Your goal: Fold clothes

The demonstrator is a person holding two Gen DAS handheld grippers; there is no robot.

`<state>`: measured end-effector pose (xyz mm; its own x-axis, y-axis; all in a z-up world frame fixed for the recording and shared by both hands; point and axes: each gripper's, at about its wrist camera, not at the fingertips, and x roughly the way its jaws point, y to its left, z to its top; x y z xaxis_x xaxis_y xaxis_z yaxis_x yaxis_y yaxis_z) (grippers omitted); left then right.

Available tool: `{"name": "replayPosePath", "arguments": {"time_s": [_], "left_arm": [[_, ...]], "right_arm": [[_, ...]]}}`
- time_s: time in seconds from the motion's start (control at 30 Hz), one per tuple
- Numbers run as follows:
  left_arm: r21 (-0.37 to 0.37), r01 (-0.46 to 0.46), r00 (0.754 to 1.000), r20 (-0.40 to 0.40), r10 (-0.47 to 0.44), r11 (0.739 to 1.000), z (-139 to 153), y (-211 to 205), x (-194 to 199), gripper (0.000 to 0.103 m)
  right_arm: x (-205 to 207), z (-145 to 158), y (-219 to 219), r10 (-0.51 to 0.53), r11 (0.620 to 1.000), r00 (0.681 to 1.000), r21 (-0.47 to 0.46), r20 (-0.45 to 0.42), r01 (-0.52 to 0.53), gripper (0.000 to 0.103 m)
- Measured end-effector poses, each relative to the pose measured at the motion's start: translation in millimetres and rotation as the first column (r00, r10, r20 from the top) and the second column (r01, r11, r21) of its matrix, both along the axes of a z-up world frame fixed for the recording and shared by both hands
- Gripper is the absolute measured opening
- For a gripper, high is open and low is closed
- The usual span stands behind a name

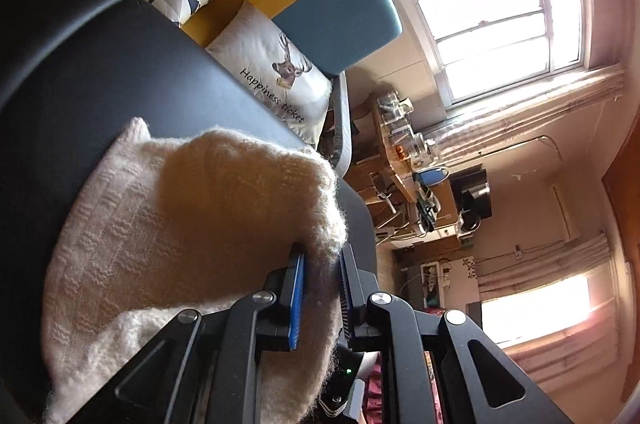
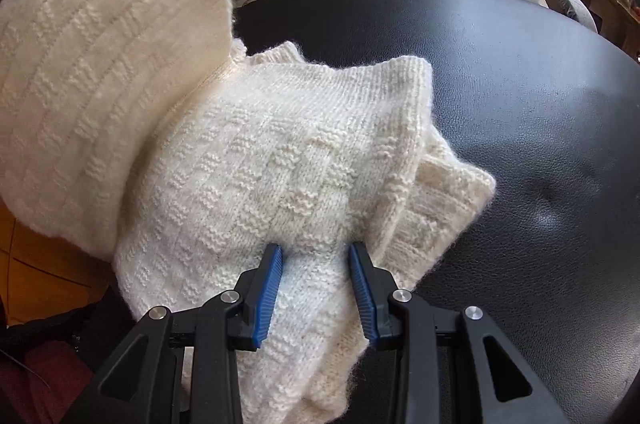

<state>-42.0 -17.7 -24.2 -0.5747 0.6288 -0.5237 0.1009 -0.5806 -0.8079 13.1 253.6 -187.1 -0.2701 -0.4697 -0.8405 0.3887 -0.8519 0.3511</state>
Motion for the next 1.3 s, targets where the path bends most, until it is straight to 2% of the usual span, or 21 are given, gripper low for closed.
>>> {"name": "replayPosePath", "arguments": {"time_s": [0.1, 0.2, 0.3, 0.37, 0.47, 0.6, 0.7, 0.8, 0.87, 0.93, 0.97, 1.03, 1.07, 1.13, 1.23, 1.3], "left_arm": [[-0.021, 0.025, 0.999, 0.045, -0.024, 0.999, -19, 29, -5, 0.016], [-0.017, 0.057, 0.995, 0.079, -0.055, 0.998, -33, 55, -12, 0.004], [-0.053, 0.07, 0.995, 0.079, -0.066, 0.996, -40, 75, -18, 0.004], [-0.042, 0.094, 0.992, 0.094, -0.09, 0.995, -46, 84, -21, 0.004], [-0.048, 0.11, 0.99, 0.091, -0.105, 0.993, -44, 80, -18, 0.004], [-0.061, 0.145, 0.989, 0.022, -0.144, 0.988, -24, 49, -7, 0.005], [-0.172, 0.196, 0.978, -0.04, -0.205, 0.965, -10, 23, 9, 0.011], [-0.319, 0.262, 0.953, -0.066, -0.297, 0.911, -14, 0, 34, 0.025], [-0.398, 0.277, 0.936, -0.095, -0.339, 0.875, -23, -16, 58, 0.027], [-0.486, 0.282, 0.911, -0.134, -0.389, 0.828, -28, -28, 85, 0.028], [-0.53, 0.283, 0.894, -0.157, -0.42, 0.799, -30, -32, 97, 0.029], [-0.615, 0.287, 0.855, -0.181, -0.485, 0.735, -33, -33, 117, 0.046], [-0.64, 0.292, 0.834, -0.193, -0.517, 0.711, -34, -29, 123, 0.051], [-0.674, 0.303, 0.788, -0.221, -0.575, 0.674, -33, -20, 133, 0.071], [-0.702, 0.311, 0.721, -0.265, -0.64, 0.641, -29, 1, 138, 0.083], [-0.761, 0.276, 0.69, -0.268, -0.672, 0.587, -30, 18, 136, 0.084]], "right_arm": [[3, -1, 19, -0.013, 0.999, 1.0, -0.043, 0.007, 0.014, 0.035], [3, -2, 35, -0.017, 0.998, 1.0, -0.063, 0.009, 0.018, 0.035], [5, -2, 48, -0.021, 0.997, 1.0, -0.076, 0.013, 0.022, 0.035], [8, -2, 57, -0.024, 0.996, 1.0, -0.086, 0.011, 0.025, 0.035], [14, -3, 69, -0.037, 0.992, 0.999, -0.117, 0.009, 0.038, 0.035], [24, -3, 81, -0.052, 0.987, 0.999, -0.15, 0.011, 0.053, 0.035], [30, -3, 95, -0.068, 0.984, 0.998, -0.163, 0.008, 0.068, 0.035], [36, -4, 112, -0.088, 0.978, 0.996, -0.187, 0.013, 0.089, 0.035], [39, -5, 123, -0.1, 0.974, 0.995, -0.204, 0.021, 0.102, 0.035], [42, -5, 133, -0.11, 0.97, 0.993, -0.214, 0.031, 0.114, 0.035], [43, -5, 136, -0.114, 0.97, 0.993, -0.213, 0.034, 0.118, 0.035], [46, -4, 143, -0.115, 0.972, 0.993, -0.202, 0.035, 0.12, 0.035], [47, -3, 146, -0.116, 0.973, 0.993, -0.195, 0.036, 0.121, 0.035], [50, -2, 155, -0.121, 0.974, 0.992, -0.186, 0.041, 0.126, 0.035], [55, 0, 167, -0.133, 0.974, 0.99, -0.18, 0.047, 0.139, 0.035], [60, 0, 177, -0.14, 0.972, 0.989, -0.183, 0.048, 0.147, 0.035]]}}
